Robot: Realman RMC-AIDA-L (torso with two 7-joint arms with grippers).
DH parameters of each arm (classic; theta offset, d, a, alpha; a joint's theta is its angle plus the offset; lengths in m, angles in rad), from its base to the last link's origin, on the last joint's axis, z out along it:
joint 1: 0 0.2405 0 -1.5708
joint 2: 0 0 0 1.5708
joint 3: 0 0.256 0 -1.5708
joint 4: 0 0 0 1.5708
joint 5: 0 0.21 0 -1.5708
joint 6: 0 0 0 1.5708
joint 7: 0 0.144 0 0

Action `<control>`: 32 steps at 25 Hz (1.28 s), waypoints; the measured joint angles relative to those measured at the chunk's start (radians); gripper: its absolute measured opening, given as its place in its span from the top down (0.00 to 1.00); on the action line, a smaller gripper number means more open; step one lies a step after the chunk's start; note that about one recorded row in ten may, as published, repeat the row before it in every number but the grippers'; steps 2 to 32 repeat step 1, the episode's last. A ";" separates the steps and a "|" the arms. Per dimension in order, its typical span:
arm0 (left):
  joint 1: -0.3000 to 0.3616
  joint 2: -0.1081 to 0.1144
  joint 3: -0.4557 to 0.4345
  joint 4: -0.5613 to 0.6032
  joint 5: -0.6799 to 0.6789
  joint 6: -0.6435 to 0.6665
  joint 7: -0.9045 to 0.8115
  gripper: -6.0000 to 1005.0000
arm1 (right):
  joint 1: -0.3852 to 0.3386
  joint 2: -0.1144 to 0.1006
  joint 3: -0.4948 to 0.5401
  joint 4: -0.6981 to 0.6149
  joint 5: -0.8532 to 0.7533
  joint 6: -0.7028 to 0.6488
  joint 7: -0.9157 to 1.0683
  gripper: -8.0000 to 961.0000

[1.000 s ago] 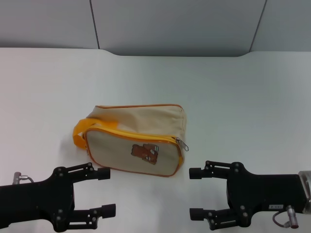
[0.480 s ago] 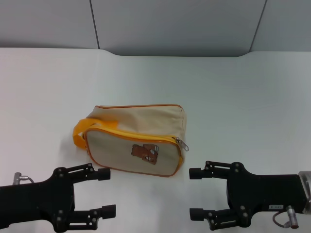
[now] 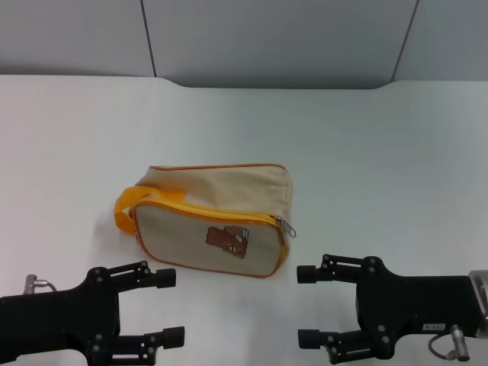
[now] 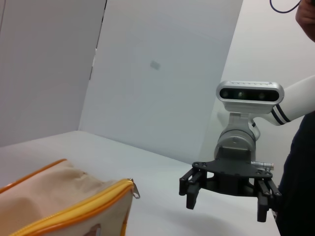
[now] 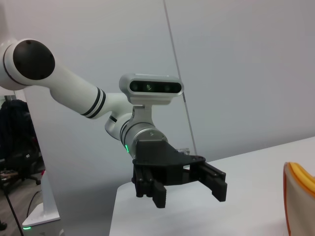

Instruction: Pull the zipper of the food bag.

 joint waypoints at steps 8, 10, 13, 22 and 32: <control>0.001 -0.001 0.004 0.000 0.000 0.000 0.000 0.19 | 0.000 0.001 0.000 0.001 0.000 0.001 0.000 0.13; 0.001 -0.001 0.004 0.000 0.000 0.000 0.000 0.19 | 0.000 0.001 0.000 0.001 0.000 0.001 0.000 0.13; 0.001 -0.001 0.004 0.000 0.000 0.000 0.000 0.19 | 0.000 0.001 0.000 0.001 0.000 0.001 0.000 0.13; 0.001 -0.001 0.004 0.000 0.000 0.000 0.000 0.19 | 0.000 0.001 0.000 0.001 0.000 0.001 0.000 0.13; 0.001 -0.001 0.004 0.000 0.000 0.000 0.000 0.19 | 0.000 0.001 0.000 0.001 0.000 0.001 0.000 0.13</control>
